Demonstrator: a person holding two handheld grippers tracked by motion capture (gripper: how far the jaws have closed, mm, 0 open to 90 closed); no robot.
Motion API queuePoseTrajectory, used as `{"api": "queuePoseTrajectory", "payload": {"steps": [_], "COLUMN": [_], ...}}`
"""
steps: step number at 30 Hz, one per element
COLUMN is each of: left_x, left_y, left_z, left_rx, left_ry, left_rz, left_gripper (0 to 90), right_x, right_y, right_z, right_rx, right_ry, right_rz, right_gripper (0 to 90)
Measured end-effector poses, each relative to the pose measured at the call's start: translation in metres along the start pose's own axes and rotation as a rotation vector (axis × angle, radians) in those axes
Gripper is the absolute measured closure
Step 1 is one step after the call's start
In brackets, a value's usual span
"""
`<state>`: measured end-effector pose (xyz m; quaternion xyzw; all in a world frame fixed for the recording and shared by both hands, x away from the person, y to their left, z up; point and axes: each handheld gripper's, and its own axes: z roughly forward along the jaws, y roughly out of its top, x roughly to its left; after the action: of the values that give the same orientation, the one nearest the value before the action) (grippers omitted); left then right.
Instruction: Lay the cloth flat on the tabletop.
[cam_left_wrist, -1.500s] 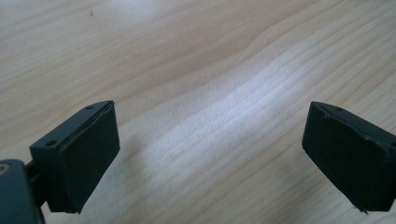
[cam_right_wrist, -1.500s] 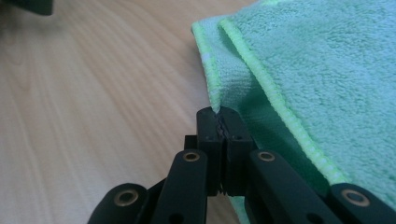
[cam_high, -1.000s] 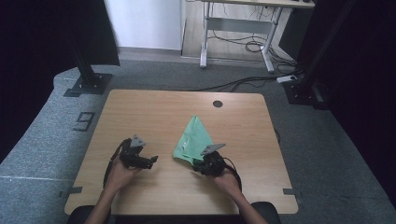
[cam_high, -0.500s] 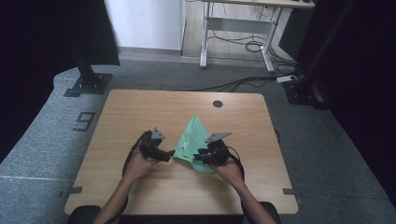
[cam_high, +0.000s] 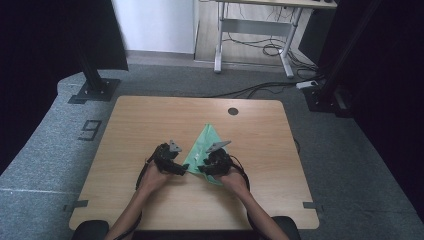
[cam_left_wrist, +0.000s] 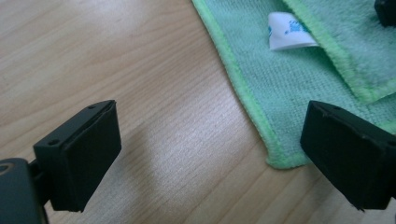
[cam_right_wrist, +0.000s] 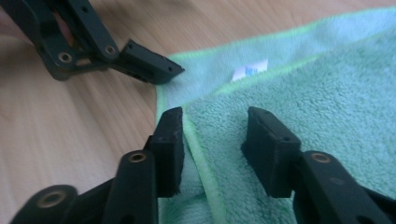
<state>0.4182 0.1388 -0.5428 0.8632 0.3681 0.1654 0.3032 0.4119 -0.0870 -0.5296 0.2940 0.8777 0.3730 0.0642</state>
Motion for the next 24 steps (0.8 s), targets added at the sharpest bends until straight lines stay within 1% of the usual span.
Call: {"api": "queuePoseTrajectory", "payload": {"steps": [1,2,4,5,7,8,9,10,11,12,14,17,20,24], "left_x": [0.0,0.001,0.002,0.002,0.003,0.003,0.004,0.004,0.004,0.005,0.005,0.005,0.006,0.007], "left_y": [0.0,0.0,-0.001,-0.001,-0.001,-0.002,-0.003,-0.004,-0.004,-0.005,-0.006,-0.006,-0.007,-0.011], "left_z": [0.0,0.001,0.001,0.001,0.002,0.002,0.002,0.002,0.002,0.002,0.002,0.001,-0.001,-0.005], "left_rx": [0.0,-0.001,0.0,0.0,-0.001,-0.004,-0.007,-0.01,-0.01,-0.018,-0.017,-0.01,0.0,0.002], "left_ry": [-0.004,-0.006,-0.012,-0.015,-0.02,-0.022,-0.027,-0.032,-0.032,-0.033,-0.03,-0.027,-0.025,-0.024], "left_rz": [-0.007,-0.015,-0.029,-0.034,-0.042,-0.047,-0.055,-0.069,-0.069,-0.075,-0.077,-0.08,-0.08,-0.084], "left_gripper": [4.8,4.7,4.5,4.2,4.1,4.1,4.1,4.1,4.1,3.8,3.9,4.0,4.0,4.0], "right_x": [-0.001,-0.001,-0.001,-0.001,0.0,0.001,0.001,0.001,0.001,0.0,-0.002,-0.005,-0.01,-0.02], "right_y": [-0.002,-0.003,-0.006,-0.006,-0.006,-0.006,-0.007,-0.007,-0.007,-0.008,-0.008,-0.008,-0.007,-0.006], "right_z": [0.002,0.003,0.004,0.004,0.004,0.004,0.004,0.003,0.003,0.002,-0.001,-0.009,-0.018,-0.032], "right_rx": [0.01,0.012,0.004,0.007,0.015,0.017,0.019,0.02,0.02,0.021,0.015,-0.005,-0.023,-0.05], "right_ry": [-0.004,-0.005,-0.01,-0.02,-0.045,-0.05,-0.058,-0.059,-0.059,-0.056,-0.047,-0.046,-0.068,-0.098], "right_rz": [-0.008,-0.004,-0.011,-0.019,-0.043,-0.049,-0.054,-0.047,-0.047,-0.035,-0.025,-0.005,0.0,0.02], "right_gripper": [57.9,58.2,60.8,64.2,74.0,77.5,79.8,81.3,81.3,83.5,84.1,84.2,84.1,84.1]}}
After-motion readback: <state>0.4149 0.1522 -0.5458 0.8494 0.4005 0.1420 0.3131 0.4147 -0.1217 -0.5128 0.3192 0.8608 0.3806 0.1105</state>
